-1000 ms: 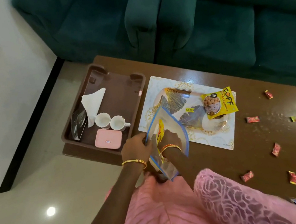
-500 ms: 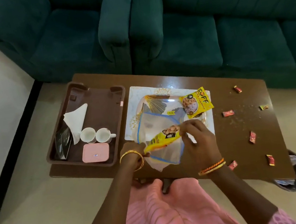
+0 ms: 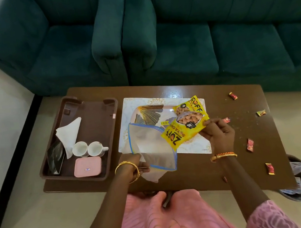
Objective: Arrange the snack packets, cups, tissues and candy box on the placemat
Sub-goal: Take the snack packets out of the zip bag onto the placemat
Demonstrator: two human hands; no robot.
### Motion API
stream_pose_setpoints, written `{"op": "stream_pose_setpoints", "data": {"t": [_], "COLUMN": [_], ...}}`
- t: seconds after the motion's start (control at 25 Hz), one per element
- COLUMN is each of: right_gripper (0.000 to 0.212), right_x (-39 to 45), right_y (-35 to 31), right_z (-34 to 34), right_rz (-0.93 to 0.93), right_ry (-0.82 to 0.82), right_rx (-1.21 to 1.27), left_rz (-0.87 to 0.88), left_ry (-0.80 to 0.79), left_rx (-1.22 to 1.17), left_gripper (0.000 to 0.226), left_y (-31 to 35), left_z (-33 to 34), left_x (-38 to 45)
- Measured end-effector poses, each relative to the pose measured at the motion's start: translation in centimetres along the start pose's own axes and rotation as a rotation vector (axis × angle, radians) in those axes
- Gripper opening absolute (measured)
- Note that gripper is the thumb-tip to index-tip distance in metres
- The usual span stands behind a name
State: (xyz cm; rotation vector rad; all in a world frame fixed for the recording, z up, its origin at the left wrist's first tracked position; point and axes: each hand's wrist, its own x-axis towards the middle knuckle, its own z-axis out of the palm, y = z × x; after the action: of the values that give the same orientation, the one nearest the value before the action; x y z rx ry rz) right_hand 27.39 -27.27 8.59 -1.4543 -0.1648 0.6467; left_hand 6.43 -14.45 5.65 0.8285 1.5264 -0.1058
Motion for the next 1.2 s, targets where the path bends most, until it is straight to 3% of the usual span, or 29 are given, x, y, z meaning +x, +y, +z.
{"op": "stream_pose_setpoints", "data": {"t": [0.16,0.36,0.48,0.68,0.8,1.0,1.2], "right_gripper": [0.024,0.033,0.024,0.034,0.035,0.038,0.046], "right_x": [3.3,7.9,11.3,17.1,19.9,23.2,23.9], "right_y": [0.1,0.9,2.6,7.9,10.7,14.7,15.5], "right_z": [-1.9,-5.3,-6.8,-6.1,-4.4,-1.2,0.5], "right_rz": [0.0,0.031,0.082,0.098,0.148,0.149,-0.044], "right_ry": [0.159,0.275,0.285,0.001,-0.221,-0.588,-0.703], "right_rx": [-0.046,-0.072,-0.249,-0.767,-0.937,-1.13,-1.295], "left_rz": [0.019,0.038,0.078,0.205,0.302,0.346,0.282], "left_ry": [0.039,0.161,0.271,0.471,0.626,0.696,0.718], "left_rx": [-0.017,-0.012,0.058,0.384,0.537,0.547,0.481], "left_gripper": [0.011,0.015,0.018,0.033,0.033,0.032,0.033], "left_y": [-0.3,-0.5,-0.5,-0.3,-0.3,-0.7,-1.3], "left_z": [1.2,1.4,1.8,4.7,7.4,10.5,10.3], "left_x": [0.0,0.6,1.0,1.4,1.1,1.3,1.8]}}
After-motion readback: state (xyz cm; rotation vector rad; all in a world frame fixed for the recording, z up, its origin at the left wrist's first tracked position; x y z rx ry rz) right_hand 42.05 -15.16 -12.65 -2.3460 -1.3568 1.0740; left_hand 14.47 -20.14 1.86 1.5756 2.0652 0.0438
